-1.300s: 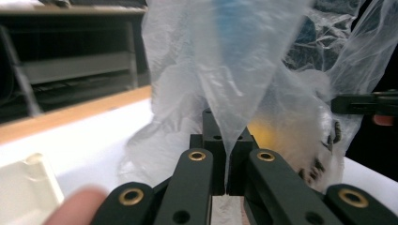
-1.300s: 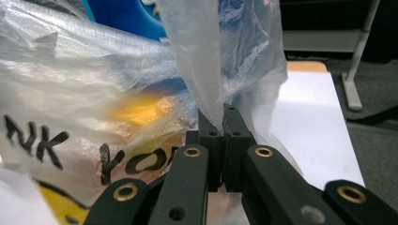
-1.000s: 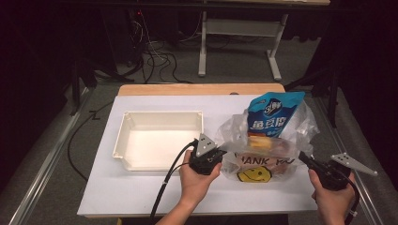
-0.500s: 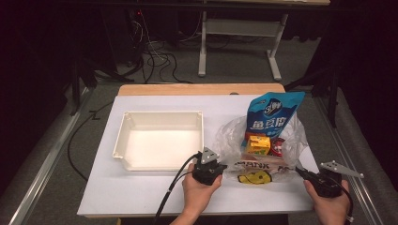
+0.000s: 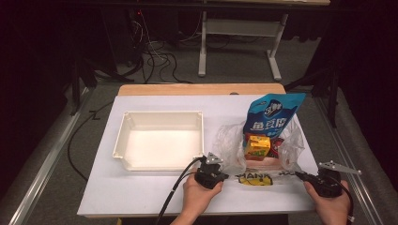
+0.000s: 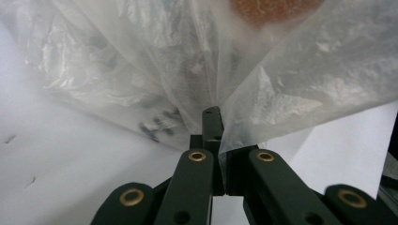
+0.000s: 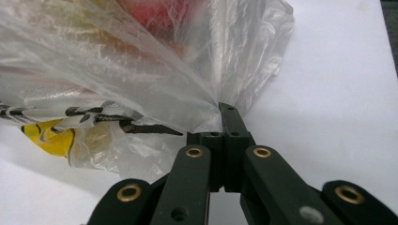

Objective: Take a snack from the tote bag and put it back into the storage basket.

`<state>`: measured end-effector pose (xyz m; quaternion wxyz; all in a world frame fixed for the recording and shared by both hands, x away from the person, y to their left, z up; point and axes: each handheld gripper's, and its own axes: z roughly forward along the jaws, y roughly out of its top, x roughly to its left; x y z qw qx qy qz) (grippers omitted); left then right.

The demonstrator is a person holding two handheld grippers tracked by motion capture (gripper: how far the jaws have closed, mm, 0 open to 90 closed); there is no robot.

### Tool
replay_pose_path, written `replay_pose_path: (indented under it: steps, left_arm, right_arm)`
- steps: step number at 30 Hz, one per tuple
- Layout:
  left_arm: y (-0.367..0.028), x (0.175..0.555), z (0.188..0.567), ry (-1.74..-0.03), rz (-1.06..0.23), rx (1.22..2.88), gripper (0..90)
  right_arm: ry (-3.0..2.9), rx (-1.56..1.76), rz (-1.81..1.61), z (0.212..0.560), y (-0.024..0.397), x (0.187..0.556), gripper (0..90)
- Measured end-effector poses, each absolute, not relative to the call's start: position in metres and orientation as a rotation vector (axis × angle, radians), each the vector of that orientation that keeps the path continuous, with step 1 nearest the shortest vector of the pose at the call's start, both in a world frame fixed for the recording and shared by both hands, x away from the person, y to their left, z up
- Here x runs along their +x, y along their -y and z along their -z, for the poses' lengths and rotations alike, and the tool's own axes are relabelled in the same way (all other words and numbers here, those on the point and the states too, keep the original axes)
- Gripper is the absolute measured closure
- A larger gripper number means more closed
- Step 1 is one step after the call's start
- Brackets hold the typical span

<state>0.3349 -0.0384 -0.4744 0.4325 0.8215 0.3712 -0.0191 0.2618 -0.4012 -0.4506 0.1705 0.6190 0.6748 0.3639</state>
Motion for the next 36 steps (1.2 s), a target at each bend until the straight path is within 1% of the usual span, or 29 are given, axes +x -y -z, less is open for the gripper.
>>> replay_pose_path:
  steps: [2,4,6,10,14,15,17,18,19,20,22,23,25,27,29,30,32,33,36]
  left_arm:
    - [0.039,0.337,0.478,-0.964,0.076,2.021,90.0]
    - [0.042,0.336,0.482,-0.991,0.073,2.032,89.4]
    - [0.044,0.335,0.482,-0.982,0.051,2.046,88.9]
    - [0.043,0.337,0.481,-0.989,0.060,2.051,89.1]
    - [0.044,0.335,0.481,-0.980,0.028,2.063,89.3]
    - [0.043,0.335,0.481,-0.983,0.032,2.062,89.2]
    - [0.042,0.335,0.481,-0.978,0.049,2.044,87.5]
    - [0.042,0.335,0.481,-0.963,0.052,2.045,84.2]
    - [0.041,0.333,0.481,-0.946,0.047,2.032,81.5]
    - [0.040,0.332,0.480,-0.934,0.035,2.033,79.4]
    - [0.039,0.332,0.479,-0.939,0.036,2.020,78.1]
    - [0.039,0.332,0.479,-0.939,0.036,2.016,77.2]
    - [0.039,0.330,0.479,-0.933,0.026,2.021,75.5]
    - [0.040,0.328,0.478,-0.927,0.022,2.015,70.5]
    - [0.038,0.324,0.473,-0.922,0.001,2.004,63.2]
    - [0.037,0.323,0.471,-0.921,-0.012,2.000,56.9]
    - [0.034,0.319,0.463,-0.917,-0.046,1.978,48.6]
    - [0.031,0.317,0.458,-0.923,-0.066,1.962,41.0]
    - [0.022,0.313,0.441,-0.942,-0.121,1.891,28.9]
  right_arm:
    - [-1.923,1.769,-1.033,0.452,0.402,0.262,90.0]
    - [-1.935,1.783,-1.015,0.454,0.403,0.262,90.0]
    - [-1.950,1.802,-1.003,0.457,0.404,0.264,90.0]
    - [-2.001,1.813,-0.933,0.468,0.402,0.271,90.0]
    - [-1.990,1.818,-0.939,0.468,0.403,0.270,90.0]
    - [-1.986,1.805,-0.940,0.467,0.404,0.269,88.4]
    - [-1.976,1.761,-0.949,0.468,0.405,0.268,71.4]
    - [-1.966,1.737,-0.983,0.468,0.407,0.267,58.7]
    - [-1.948,1.739,-1.025,0.466,0.409,0.266,50.4]
    - [-1.910,1.725,-1.082,0.460,0.411,0.263,44.3]
    - [-1.885,1.658,-1.143,0.448,0.414,0.257,32.6]
    - [-1.871,1.649,-1.155,0.443,0.413,0.253,28.7]
    - [-1.837,1.591,-1.197,0.431,0.414,0.244,25.6]
    - [-1.794,1.544,-1.259,0.419,0.414,0.235,22.7]
    - [-1.764,1.505,-1.295,0.409,0.412,0.231,21.2]
    - [-1.741,1.476,-1.306,0.401,0.409,0.229,20.8]
    - [-1.723,1.440,-1.327,0.391,0.405,0.229,20.8]
    - [-1.714,1.428,-1.338,0.386,0.401,0.230,21.6]
    - [-1.710,1.383,-1.346,0.374,0.394,0.237,23.3]
